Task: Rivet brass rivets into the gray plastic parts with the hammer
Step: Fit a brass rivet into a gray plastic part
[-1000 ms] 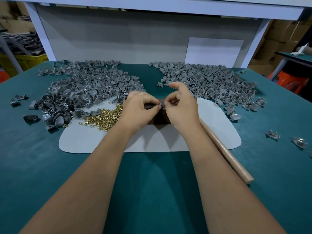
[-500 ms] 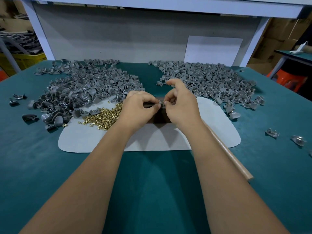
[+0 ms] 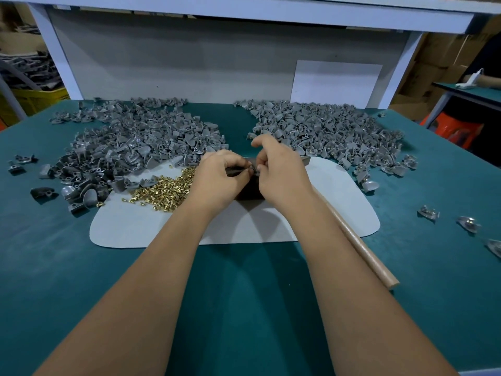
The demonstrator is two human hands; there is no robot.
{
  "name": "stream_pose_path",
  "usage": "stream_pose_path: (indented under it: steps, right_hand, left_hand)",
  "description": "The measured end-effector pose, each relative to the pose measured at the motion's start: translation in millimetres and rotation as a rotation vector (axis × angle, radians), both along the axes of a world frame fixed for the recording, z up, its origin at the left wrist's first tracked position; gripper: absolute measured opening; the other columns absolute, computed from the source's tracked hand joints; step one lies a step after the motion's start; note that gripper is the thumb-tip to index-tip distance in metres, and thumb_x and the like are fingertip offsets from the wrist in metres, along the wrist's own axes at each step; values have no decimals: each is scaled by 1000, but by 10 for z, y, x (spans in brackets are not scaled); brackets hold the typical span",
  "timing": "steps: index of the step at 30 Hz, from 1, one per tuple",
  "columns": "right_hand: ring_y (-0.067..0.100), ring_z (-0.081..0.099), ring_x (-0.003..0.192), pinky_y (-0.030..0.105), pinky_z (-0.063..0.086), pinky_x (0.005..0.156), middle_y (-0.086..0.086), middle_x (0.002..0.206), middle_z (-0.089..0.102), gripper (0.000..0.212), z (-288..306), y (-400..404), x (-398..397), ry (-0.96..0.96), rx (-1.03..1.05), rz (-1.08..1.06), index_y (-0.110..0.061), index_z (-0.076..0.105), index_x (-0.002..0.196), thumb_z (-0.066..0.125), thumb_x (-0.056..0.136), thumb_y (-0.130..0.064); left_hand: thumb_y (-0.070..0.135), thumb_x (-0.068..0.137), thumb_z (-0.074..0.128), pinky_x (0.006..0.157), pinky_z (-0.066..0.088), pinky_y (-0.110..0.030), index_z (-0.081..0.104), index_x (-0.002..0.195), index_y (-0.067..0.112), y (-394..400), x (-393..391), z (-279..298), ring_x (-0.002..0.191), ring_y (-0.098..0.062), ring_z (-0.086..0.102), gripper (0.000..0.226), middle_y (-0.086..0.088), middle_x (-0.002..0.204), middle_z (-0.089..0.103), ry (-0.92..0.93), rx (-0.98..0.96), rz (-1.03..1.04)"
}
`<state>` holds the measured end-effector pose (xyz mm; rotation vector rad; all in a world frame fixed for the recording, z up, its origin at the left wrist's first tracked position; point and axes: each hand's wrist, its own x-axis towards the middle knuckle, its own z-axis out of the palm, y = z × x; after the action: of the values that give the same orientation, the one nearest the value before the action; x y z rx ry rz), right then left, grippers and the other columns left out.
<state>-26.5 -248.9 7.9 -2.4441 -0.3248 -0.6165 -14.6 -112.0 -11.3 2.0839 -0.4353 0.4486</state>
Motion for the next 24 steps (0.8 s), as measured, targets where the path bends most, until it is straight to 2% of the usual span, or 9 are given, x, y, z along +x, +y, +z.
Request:
stream_pose_path:
  steps: [4, 5, 7, 9, 12, 16, 19, 22, 24]
  right_hand:
    - [18, 54, 90, 38, 47, 82, -5, 88, 62, 42, -57, -23, -27, -28, 107, -2, -19, 53, 121, 54, 85, 1]
    - [16, 55, 90, 36, 47, 84, -7, 87, 63, 42, -59, -39, -32, -18, 153, 5, -20, 54, 122, 55, 85, 1]
    - [10, 57, 88, 23, 45, 84, -9, 86, 65, 43, -56, -63, -47, -2, 263, 12, -21, 56, 123, 52, 87, 1]
    - [6, 58, 87, 10, 42, 78, -10, 87, 66, 41, -42, -81, -62, 2, 388, -8, -23, 58, 121, 48, 89, 2]
    - [5, 58, 86, 13, 42, 75, -10, 89, 64, 31, -6, -122, -67, 46, 506, -66, -22, 63, 107, 48, 91, -1]
    - [9, 57, 87, 17, 41, 76, -3, 92, 65, 16, 13, -115, -76, 82, 404, -63, -14, 70, 90, 55, 90, -9]
    - [7, 55, 82, 16, 39, 75, 0, 92, 62, 10, 13, -102, -72, 86, 350, -64, -16, 69, 82, 61, 87, -13]
    - [0, 49, 71, 13, 35, 70, -2, 87, 55, 9, 8, -104, -58, 78, 305, -63, -18, 67, 78, 65, 85, -11]
    - [1, 48, 70, 14, 35, 71, -1, 88, 55, 8, 6, -98, -55, 79, 296, -60, -16, 68, 78, 67, 84, -10]
  left_hand:
    - [10, 85, 71, 99, 44, -47, 77, 91, 10, 4, 7, 21, 108, -35, 57, 8, -7, 99, 70, 21, -11, 6]
    - [11, 85, 72, 99, 44, -47, 77, 90, 11, 0, 1, 27, 108, -34, 57, 7, -5, 98, 70, 23, -19, 4]
    - [12, 85, 73, 100, 45, -47, 77, 88, 15, 1, -7, 32, 108, -33, 58, 6, -2, 95, 69, 30, -36, 3]
    - [14, 86, 73, 100, 45, -47, 75, 87, 22, 12, -9, 32, 109, -32, 58, 8, 0, 95, 69, 37, -51, -1]
    - [17, 87, 72, 101, 44, -47, 73, 87, 27, 23, -8, 29, 110, -29, 58, 10, 1, 98, 71, 45, -49, -13]
    - [17, 87, 72, 100, 44, -48, 76, 90, 22, 37, 14, 24, 110, -31, 58, 7, 0, 98, 71, 37, -23, -14]
    - [17, 87, 72, 99, 45, -48, 78, 91, 19, 40, 23, 27, 108, -31, 59, 7, 1, 96, 71, 7, 14, -12]
    - [18, 87, 73, 97, 45, -49, 78, 92, 17, 44, 28, 31, 107, -31, 59, 8, 2, 95, 72, -19, 35, -10]
    - [18, 87, 73, 97, 45, -50, 78, 92, 17, 44, 29, 33, 106, -31, 60, 8, 1, 95, 72, -26, 45, -10]
